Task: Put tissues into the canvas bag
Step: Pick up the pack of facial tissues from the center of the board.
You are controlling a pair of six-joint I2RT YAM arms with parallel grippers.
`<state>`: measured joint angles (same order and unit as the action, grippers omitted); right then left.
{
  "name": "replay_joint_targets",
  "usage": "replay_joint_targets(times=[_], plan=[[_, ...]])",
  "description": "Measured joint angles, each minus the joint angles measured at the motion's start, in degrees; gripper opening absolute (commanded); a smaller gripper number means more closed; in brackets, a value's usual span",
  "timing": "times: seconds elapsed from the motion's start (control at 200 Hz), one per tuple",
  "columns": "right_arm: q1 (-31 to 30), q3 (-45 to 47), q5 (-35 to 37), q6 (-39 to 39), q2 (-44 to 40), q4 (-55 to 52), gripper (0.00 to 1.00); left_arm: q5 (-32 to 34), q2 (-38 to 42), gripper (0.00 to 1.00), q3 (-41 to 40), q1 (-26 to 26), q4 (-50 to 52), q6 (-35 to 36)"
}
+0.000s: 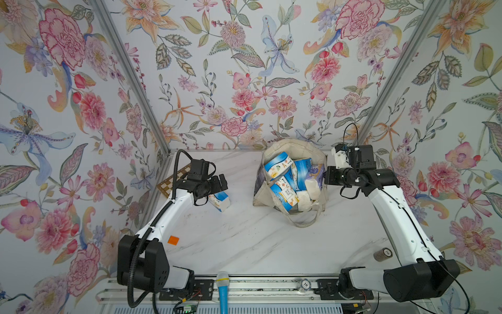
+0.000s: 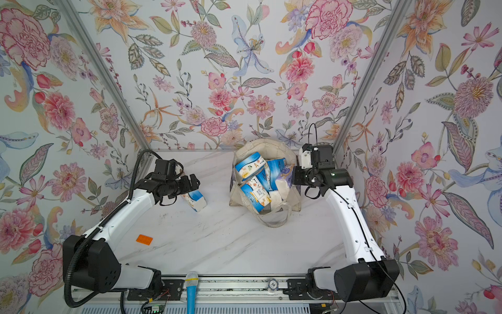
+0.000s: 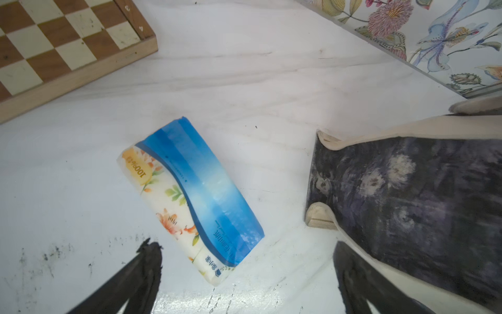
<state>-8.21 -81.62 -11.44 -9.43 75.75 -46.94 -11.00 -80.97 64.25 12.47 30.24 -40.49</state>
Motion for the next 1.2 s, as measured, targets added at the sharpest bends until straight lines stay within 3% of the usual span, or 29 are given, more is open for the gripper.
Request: replay_joint_targets(times=[0.445, 0.721, 0.971, 1.201], plan=[[1.25, 1.79, -3.52, 0.02, 0.02, 3.30, 0.01, 2.49, 2.67, 0.99, -10.62, 0.02, -2.95, -14.51], [2.01, 2.19, -4.66, 0.02, 0.00, 3.93, 0.01, 2.36, 1.46, 0.99, -10.60, 0.02, -10.05, -16.81], [3.10, 2.49, -5.25, 0.02, 0.00, 4.46, 0.01, 1.14, -5.46, 0.99, -10.60, 0.02, -10.88, -16.52], [3.87, 2.91, -6.19, 0.04, -0.04, 4.83, 0.01, 1.25, -6.54, 0.99, -9.51, 0.02, -11.56, -16.33]])
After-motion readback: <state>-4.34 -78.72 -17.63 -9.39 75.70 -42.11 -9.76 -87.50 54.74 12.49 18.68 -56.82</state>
